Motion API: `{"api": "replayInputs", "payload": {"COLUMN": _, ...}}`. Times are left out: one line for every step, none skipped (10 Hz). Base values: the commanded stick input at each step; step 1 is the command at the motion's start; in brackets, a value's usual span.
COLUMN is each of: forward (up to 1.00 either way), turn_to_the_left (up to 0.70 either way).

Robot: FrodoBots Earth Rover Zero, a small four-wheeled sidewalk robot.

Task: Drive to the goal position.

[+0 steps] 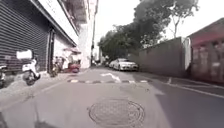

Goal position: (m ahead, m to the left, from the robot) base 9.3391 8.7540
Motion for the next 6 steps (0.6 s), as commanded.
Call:
{"api": "replayInputs", "payload": {"forward": 0.70, "turn_to_the_left": 0.00}}
{"api": "replayInputs", "payload": {"forward": 0.70, "turn_to_the_left": 0.00}}
{"api": "replayInputs", "payload": {"forward": 0.70, "turn_to_the_left": 0.00}}
{"api": "replayInputs", "payload": {"forward": 0.70, "turn_to_the_left": 0.00}}
{"api": "replayInputs", "payload": {"forward": 0.70, "turn_to_the_left": 0.00}}
{"api": "replayInputs", "payload": {"forward": 0.70, "turn_to_the_left": 0.00}}
